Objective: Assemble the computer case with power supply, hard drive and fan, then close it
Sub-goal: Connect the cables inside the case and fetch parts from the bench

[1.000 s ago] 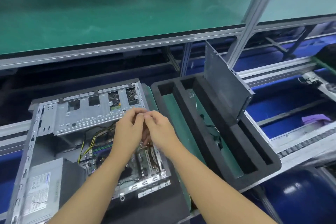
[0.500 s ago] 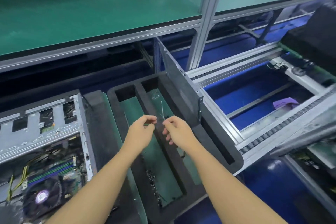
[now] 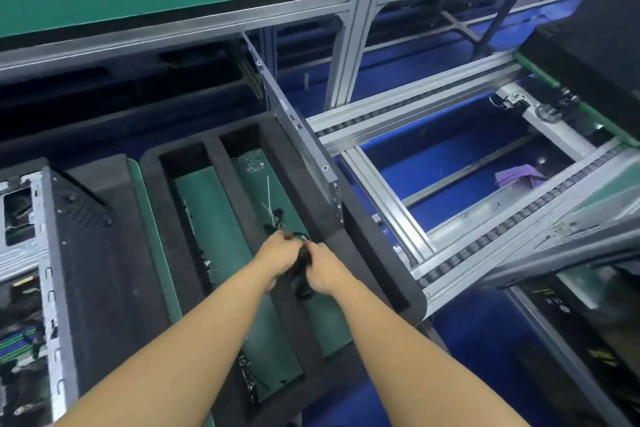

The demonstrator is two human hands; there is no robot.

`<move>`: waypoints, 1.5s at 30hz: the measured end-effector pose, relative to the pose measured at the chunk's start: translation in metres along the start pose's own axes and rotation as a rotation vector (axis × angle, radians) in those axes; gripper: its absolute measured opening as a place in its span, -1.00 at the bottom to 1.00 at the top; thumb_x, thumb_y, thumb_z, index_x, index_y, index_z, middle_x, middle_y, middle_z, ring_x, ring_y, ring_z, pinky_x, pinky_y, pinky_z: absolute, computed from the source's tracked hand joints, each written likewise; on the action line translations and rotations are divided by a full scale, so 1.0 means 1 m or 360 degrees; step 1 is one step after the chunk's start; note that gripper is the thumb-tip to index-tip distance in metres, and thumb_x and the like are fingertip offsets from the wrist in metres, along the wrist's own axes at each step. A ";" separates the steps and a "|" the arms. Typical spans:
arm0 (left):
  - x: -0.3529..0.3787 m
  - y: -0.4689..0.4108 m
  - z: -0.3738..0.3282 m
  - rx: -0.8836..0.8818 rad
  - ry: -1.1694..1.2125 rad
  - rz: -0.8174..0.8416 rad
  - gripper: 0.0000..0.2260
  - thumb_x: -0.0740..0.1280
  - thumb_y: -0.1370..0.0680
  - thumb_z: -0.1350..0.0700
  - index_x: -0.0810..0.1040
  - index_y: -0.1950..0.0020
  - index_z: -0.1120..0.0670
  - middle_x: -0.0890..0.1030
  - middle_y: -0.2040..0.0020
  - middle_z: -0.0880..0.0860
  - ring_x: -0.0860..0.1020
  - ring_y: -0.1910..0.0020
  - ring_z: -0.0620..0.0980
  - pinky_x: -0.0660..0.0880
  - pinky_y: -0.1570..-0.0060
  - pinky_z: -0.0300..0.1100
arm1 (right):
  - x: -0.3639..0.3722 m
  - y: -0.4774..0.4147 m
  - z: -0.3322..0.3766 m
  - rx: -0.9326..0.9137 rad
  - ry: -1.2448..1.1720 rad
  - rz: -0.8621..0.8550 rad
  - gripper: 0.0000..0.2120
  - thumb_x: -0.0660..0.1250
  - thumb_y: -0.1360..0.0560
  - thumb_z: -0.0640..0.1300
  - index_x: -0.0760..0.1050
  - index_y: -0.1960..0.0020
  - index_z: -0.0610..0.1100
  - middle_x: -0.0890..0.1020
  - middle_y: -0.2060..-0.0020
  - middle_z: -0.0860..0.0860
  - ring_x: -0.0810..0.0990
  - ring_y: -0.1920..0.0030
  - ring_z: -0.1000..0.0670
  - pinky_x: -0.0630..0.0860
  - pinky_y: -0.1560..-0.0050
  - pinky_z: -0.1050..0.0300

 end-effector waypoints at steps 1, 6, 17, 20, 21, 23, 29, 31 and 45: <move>0.006 -0.003 0.001 -0.0042 0.0078 0.0036 -0.93 0.27 -0.57 0.13 0.54 0.00 0.05 0.63 -0.04 0.06 0.57 -0.07 0.07 0.51 -0.18 -0.04 | 0.003 -0.003 -0.002 -0.0009 0.0045 0.0038 -0.45 0.14 -0.62 -0.29 0.19 -0.60 -0.15 0.30 -0.48 -0.17 0.42 -0.40 -0.24 0.36 -0.43 -0.04; 0.025 -0.011 0.015 -0.0296 0.0499 0.0185 -0.86 0.20 -0.65 0.11 0.50 0.07 0.01 0.56 0.09 -0.04 0.49 -0.03 -0.04 0.37 -0.14 -0.14 | 0.024 -0.017 -0.013 0.0010 0.0299 0.0261 -0.41 0.18 -0.63 -0.27 0.14 -0.62 -0.08 0.03 -0.62 -0.10 0.39 -0.45 -0.21 0.37 -0.39 -0.03; 0.024 -0.016 0.031 -0.0334 0.0656 0.0157 -0.77 0.22 -0.64 0.13 0.50 -0.28 0.13 0.59 -0.21 0.04 0.51 -0.24 -0.03 0.37 -0.37 -0.15 | 0.035 -0.009 -0.016 0.0006 0.0802 0.0067 -0.64 0.19 -0.64 -0.21 0.43 -0.42 -0.22 0.30 -0.46 -0.16 0.28 -0.44 -0.18 0.34 -0.42 -0.03; 0.020 -0.011 0.027 -0.0282 0.0598 0.0125 -0.86 0.23 -0.61 0.17 0.55 -0.11 0.12 0.64 -0.02 0.03 0.55 0.04 -0.09 0.46 -0.02 -0.24 | 0.019 -0.002 -0.002 -0.0115 0.0669 -0.0151 -0.70 0.17 -0.67 -0.17 0.48 -0.34 -0.20 0.40 -0.35 -0.17 0.41 -0.32 -0.19 0.36 -0.32 0.02; 0.018 -0.008 0.025 -0.0256 0.0570 0.0106 -0.87 0.23 -0.60 0.18 0.55 -0.06 0.13 0.63 0.04 0.05 0.55 0.09 -0.05 0.47 0.00 -0.23 | 0.012 0.000 0.002 -0.0129 0.0576 -0.0215 -0.71 0.16 -0.67 -0.16 0.49 -0.33 -0.19 0.42 -0.32 -0.16 0.46 -0.27 -0.20 0.41 -0.26 -0.02; 0.012 -0.004 0.020 -0.0198 0.0505 0.0071 -0.87 0.22 -0.58 0.19 0.56 -0.01 0.14 0.60 0.05 0.12 0.53 0.06 0.03 0.50 -0.15 -0.11 | -0.002 0.005 0.008 -0.0148 0.0381 -0.0338 -0.72 0.15 -0.67 -0.18 0.50 -0.32 -0.18 0.42 -0.24 -0.15 0.53 -0.15 -0.23 0.49 -0.11 -0.04; -0.022 0.015 0.005 -0.0071 0.0420 -0.0031 -0.86 0.22 -0.59 0.19 0.57 0.06 0.08 0.56 0.08 0.11 0.50 0.10 0.03 0.48 0.05 -0.13 | -0.043 0.021 0.039 -0.0339 -0.0206 -0.0586 -0.76 0.15 -0.63 -0.28 0.57 -0.08 -0.11 0.48 -0.14 -0.06 0.58 -0.05 -0.13 0.49 -0.16 0.03; -0.038 0.022 0.004 -0.0051 0.0452 -0.0063 -0.86 0.24 -0.61 0.18 0.58 0.04 0.03 0.59 0.07 0.05 0.55 0.11 0.01 0.51 -0.01 -0.12 | -0.053 0.028 0.048 -0.0340 -0.0471 -0.0623 -0.72 0.15 -0.63 -0.30 0.54 0.05 0.00 0.51 -0.07 -0.02 0.62 0.08 -0.10 0.58 -0.05 -0.06; -0.165 0.096 -0.004 0.0286 0.1563 -0.0004 -0.75 0.24 -0.63 0.06 0.43 -0.27 0.11 0.61 -0.25 0.13 0.63 -0.14 0.15 0.55 -0.11 0.03 | -0.033 0.076 0.194 -0.0716 -0.2148 0.0087 -0.70 0.09 -0.49 -0.46 0.47 -0.08 -0.20 0.50 0.26 -0.10 0.28 0.55 0.01 0.24 0.56 0.25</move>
Point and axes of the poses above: each hand's wrist, its own y-axis away from the middle knuckle, its own x-axis out of the palm, z = x × y, the point moved 10 cm from there along -y, towards the middle knuckle
